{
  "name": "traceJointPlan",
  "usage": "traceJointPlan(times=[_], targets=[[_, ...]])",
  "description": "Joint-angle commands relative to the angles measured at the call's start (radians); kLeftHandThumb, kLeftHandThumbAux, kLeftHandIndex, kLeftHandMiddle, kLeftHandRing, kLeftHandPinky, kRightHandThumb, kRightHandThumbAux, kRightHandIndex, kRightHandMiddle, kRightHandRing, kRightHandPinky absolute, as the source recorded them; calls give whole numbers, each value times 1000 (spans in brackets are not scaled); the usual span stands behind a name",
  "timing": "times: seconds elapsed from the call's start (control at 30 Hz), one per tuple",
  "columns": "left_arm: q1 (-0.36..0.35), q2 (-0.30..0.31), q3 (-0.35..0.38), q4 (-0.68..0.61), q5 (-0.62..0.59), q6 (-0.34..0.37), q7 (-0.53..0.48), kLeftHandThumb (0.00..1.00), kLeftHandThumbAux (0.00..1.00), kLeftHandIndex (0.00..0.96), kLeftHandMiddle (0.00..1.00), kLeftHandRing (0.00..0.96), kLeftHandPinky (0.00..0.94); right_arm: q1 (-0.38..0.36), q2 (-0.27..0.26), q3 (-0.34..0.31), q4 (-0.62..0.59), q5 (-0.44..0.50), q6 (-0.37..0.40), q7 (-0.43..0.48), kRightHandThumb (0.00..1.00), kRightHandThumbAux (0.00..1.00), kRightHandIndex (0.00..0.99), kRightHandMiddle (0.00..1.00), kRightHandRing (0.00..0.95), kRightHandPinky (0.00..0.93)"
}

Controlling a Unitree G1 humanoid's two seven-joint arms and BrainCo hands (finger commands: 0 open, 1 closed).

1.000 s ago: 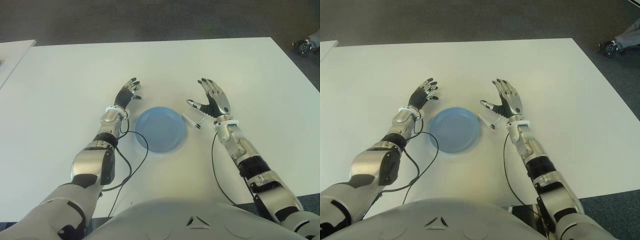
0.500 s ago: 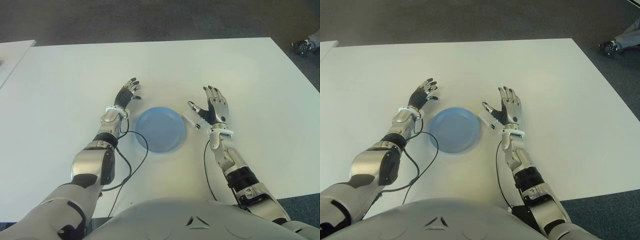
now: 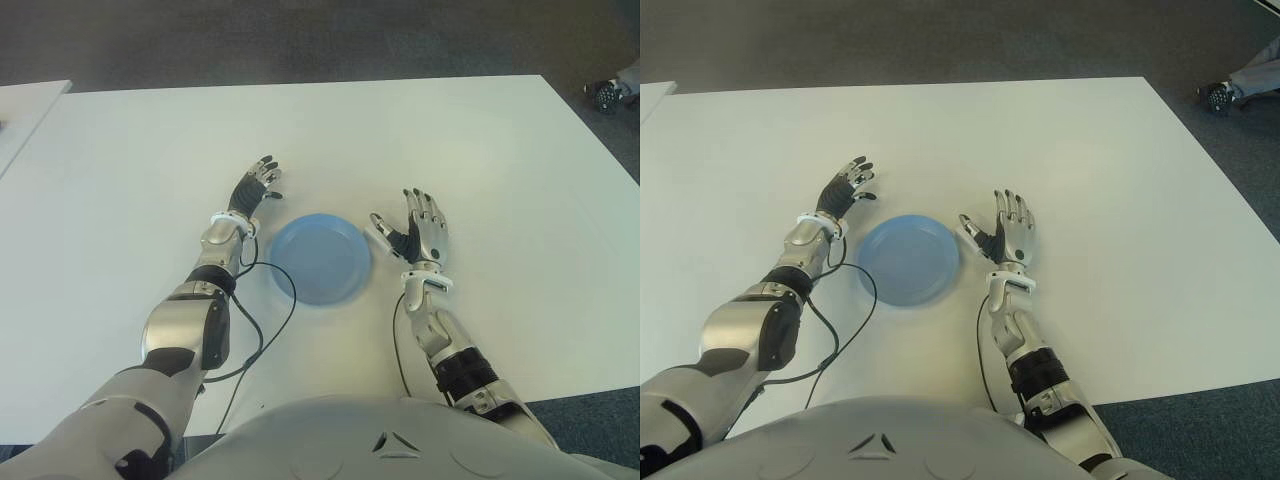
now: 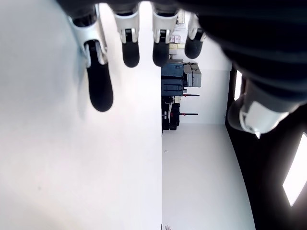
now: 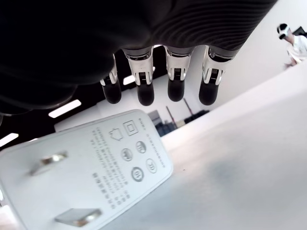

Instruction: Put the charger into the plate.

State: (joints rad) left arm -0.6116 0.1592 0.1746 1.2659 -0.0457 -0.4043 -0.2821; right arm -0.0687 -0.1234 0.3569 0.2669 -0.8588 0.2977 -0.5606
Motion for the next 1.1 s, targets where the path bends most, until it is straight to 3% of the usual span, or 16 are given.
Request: traceJointPlan(times=[0.03, 1.1], targets=[[43, -1, -10, 39, 19, 58, 5, 0, 513, 44, 101, 111, 128, 28, 16, 12, 10, 2, 26, 3, 257, 120, 0, 0, 0, 0], [42, 4, -18, 39, 29, 54, 4, 0, 512, 40, 98, 110, 127, 70, 16, 79, -47, -35, 78, 72, 264, 125, 0, 0, 0, 0]])
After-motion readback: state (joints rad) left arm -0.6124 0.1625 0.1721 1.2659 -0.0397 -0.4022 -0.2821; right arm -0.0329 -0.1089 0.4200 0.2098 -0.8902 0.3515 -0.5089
